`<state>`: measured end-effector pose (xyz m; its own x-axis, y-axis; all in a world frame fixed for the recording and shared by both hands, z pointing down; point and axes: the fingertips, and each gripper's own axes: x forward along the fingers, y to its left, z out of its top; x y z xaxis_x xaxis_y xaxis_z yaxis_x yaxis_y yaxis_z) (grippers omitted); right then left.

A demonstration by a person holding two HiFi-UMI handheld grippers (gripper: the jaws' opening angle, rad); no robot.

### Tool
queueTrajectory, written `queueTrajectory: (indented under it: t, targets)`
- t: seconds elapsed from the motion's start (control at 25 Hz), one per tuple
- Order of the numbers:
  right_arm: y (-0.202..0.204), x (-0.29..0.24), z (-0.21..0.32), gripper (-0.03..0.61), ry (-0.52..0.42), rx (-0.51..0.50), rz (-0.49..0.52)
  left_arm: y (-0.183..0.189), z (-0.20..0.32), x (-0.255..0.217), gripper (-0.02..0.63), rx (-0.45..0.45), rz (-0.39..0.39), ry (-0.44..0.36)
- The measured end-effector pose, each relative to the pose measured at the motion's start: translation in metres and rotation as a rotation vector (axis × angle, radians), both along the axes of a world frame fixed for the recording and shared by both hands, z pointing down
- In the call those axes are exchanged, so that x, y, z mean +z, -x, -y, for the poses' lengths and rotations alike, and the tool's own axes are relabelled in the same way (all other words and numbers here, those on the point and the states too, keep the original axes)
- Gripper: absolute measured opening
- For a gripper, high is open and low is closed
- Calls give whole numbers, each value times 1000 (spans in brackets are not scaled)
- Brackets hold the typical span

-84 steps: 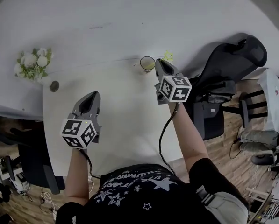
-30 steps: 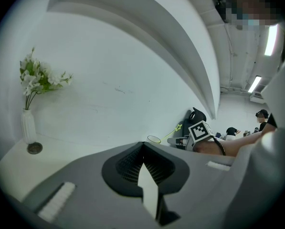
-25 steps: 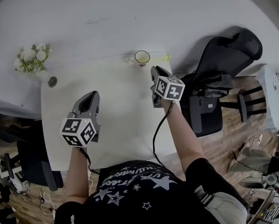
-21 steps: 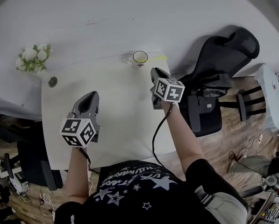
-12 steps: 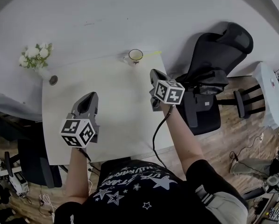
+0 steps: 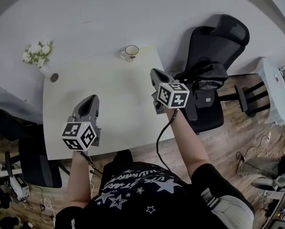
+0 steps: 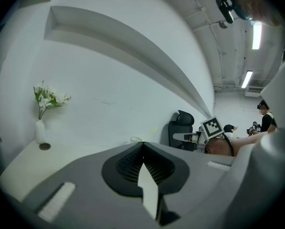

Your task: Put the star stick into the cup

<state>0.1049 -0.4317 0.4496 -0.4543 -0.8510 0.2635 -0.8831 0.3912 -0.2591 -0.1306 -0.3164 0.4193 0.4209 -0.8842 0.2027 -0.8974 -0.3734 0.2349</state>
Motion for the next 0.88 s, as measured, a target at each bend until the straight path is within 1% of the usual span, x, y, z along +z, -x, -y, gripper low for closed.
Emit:
queueTrajectory:
  t: [0.32,0.52,0.72,0.88]
  targets:
    - [3,-25,-60,15,-71,-49,-15,-14,-42,-8,3,-9,11,-22]
    - [12,-34,-102,15,-99,-101,-44,-21,-70,-11,3,-14,12,-27]
    - [17,-31,-142,15,-104,-142,-68,-29,-100,-10,3,-20,9,-25]
    - [15,-26,-169,15,-93,-156,-62,-35,-123,-7,3,-21,8,-23]
